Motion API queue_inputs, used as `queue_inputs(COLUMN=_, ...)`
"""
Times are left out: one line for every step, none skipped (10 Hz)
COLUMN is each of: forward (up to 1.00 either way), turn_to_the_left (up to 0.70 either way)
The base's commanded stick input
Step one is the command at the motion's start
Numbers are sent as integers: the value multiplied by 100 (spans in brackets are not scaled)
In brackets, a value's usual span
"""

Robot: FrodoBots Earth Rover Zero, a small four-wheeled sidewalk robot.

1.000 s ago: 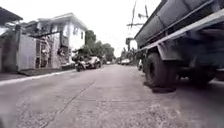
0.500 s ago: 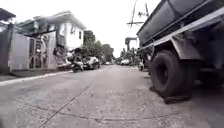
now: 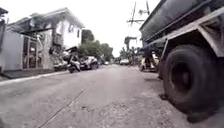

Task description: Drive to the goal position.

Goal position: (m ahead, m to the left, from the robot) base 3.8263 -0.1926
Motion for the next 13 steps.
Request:
queue_inputs(forward=100, turn_to_the_left=0)
queue_inputs(forward=100, turn_to_the_left=0)
queue_inputs(forward=100, turn_to_the_left=0)
queue_inputs(forward=100, turn_to_the_left=0)
queue_inputs(forward=100, turn_to_the_left=0)
queue_inputs(forward=100, turn_to_the_left=0)
queue_inputs(forward=100, turn_to_the_left=0)
queue_inputs(forward=100, turn_to_the_left=0)
queue_inputs(forward=100, turn_to_the_left=0)
queue_inputs(forward=100, turn_to_the_left=0)
queue_inputs(forward=100, turn_to_the_left=0)
queue_inputs(forward=100, turn_to_the_left=0)
queue_inputs(forward=100, turn_to_the_left=0)
